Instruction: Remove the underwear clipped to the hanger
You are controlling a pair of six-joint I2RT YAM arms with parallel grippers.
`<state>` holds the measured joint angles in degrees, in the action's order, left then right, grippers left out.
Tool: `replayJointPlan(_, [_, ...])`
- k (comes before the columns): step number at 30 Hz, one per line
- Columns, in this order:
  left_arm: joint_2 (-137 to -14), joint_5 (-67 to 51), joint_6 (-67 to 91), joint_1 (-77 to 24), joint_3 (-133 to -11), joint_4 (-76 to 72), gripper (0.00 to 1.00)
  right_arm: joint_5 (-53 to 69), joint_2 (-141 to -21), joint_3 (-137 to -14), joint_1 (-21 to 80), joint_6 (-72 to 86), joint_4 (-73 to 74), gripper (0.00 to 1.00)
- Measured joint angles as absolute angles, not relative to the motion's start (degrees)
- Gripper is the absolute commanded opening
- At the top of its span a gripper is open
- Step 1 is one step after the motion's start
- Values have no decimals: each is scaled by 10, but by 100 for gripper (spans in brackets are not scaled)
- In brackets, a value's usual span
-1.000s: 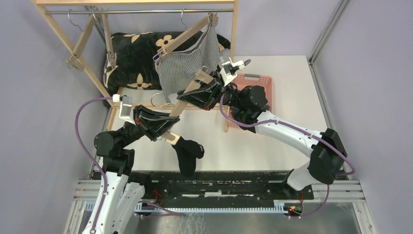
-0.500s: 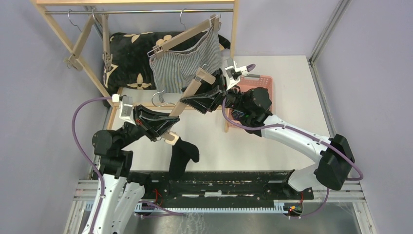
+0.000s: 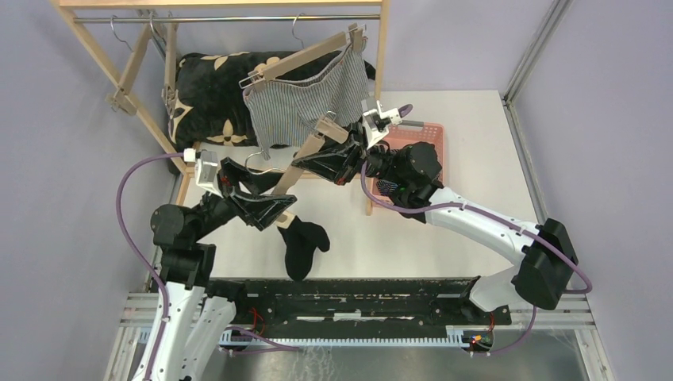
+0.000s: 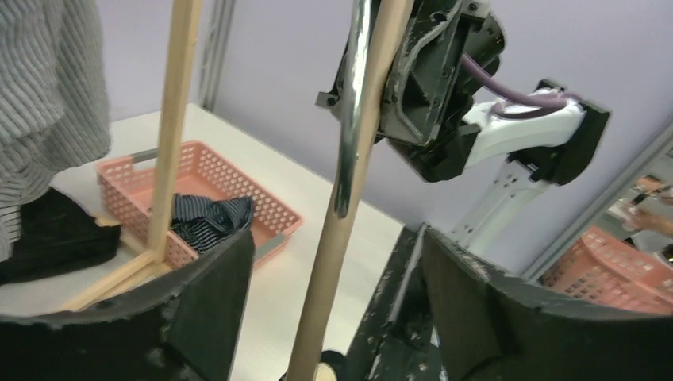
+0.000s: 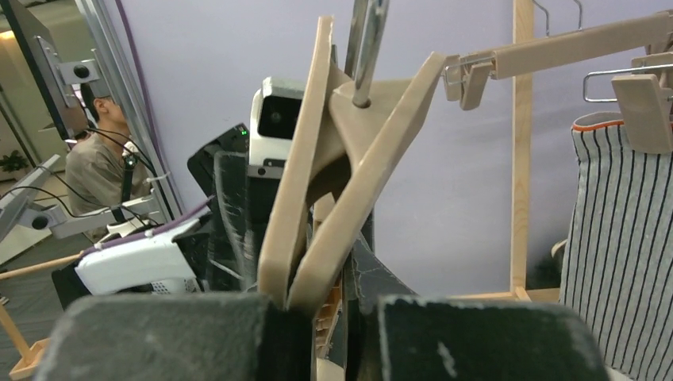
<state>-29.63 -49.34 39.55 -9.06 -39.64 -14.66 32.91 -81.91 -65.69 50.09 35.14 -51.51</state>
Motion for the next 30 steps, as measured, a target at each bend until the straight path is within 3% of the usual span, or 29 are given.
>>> replayJointPlan(2, [-303,-490,382,-91,-413,-119,100,332,-818,-657,501,345,-509,1])
replayJointPlan(10, [-331,-485,317,-91,-481,-34,99,340,-769,-654,500,329,-486,1])
replayJointPlan(25, [-327,-519,297,-91,-475,1,100,319,-676,-628,498,255,-455,1])
replayJointPlan(28, [-320,-530,298,-91,-469,-5,94,311,-675,-627,498,247,-453,1])
replayJointPlan(30, [-316,-539,304,-91,-462,-19,83,307,-675,-625,498,243,-453,1])
